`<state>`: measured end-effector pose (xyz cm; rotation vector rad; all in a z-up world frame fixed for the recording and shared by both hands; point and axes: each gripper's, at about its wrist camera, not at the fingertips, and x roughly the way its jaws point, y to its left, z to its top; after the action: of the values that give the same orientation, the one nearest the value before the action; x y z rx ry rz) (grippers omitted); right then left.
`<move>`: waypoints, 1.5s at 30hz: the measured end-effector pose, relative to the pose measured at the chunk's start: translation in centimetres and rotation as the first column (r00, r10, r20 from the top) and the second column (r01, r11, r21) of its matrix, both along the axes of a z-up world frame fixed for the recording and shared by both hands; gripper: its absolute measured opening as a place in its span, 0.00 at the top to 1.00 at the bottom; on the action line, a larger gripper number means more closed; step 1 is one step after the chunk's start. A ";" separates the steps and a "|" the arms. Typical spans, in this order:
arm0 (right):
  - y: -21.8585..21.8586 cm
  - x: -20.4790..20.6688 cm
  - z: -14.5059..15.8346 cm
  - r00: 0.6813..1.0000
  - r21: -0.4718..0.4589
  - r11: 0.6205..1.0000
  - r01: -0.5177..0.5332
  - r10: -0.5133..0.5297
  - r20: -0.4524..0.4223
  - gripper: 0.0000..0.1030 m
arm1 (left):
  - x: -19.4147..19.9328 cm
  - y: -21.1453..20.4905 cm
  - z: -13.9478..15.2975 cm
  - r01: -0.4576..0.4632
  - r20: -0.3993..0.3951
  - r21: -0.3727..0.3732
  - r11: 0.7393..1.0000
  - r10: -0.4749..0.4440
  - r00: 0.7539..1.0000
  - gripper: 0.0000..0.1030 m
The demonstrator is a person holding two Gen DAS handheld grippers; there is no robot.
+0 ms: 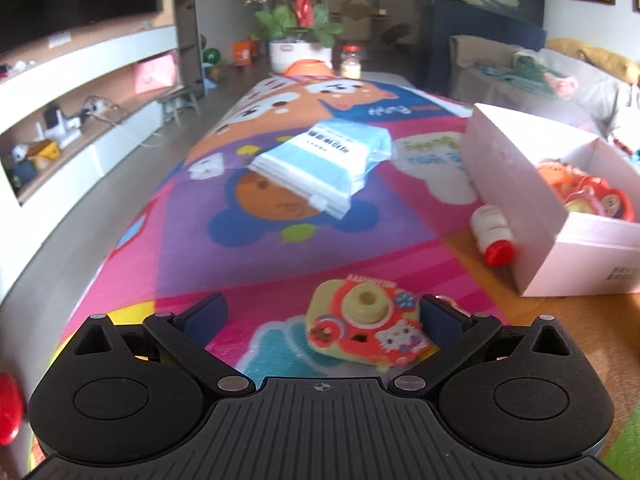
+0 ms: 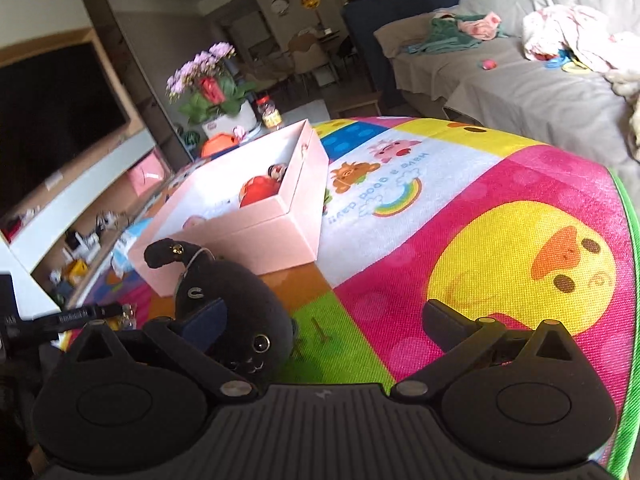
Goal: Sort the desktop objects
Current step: 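Grasp the pink Hello Kitty keychain with the left gripper while the right holds the plush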
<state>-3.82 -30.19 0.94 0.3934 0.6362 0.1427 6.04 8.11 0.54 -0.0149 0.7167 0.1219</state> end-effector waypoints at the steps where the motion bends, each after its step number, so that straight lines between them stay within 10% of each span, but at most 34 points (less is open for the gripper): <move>1: 0.0 0.0 -0.1 1.000 0.008 1.000 0.006 -0.006 0.004 0.00 | -0.1 0.0 0.0 0.002 -0.004 0.002 1.000 -0.002 1.000 0.00; 12: 0.1 -0.4 -0.6 1.000 0.039 0.999 -0.001 0.000 0.025 0.00 | -2.7 -4.0 0.0 0.287 0.004 0.024 0.958 -0.288 0.958 0.00; 24: 1.9 -1.5 0.1 0.995 -0.094 0.995 -0.018 0.027 0.101 0.00 | -2.3 -3.5 0.1 0.216 -0.003 -0.031 0.976 -0.217 0.976 0.13; 29: 4.6 -2.7 2.1 0.969 -0.288 0.950 -0.119 0.174 0.174 0.00 | -2.7 -3.6 0.3 0.217 0.013 -0.029 0.976 -0.216 0.976 0.34; 37: 9.5 -1.4 2.3 0.943 -0.522 0.821 -0.230 0.320 0.087 0.00 | -6.9 -5.7 0.4 0.375 0.007 -0.062 0.925 -0.375 0.927 0.34; 45: 11.0 0.5 1.4 0.950 -0.561 0.793 -0.237 0.309 0.036 0.00 | -7.4 -5.8 0.1 0.377 0.012 -0.060 0.924 -0.377 0.926 0.22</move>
<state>-3.30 -19.20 2.31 -0.2740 0.5764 0.2505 -1.35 2.31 0.68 0.0646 0.7114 -0.2701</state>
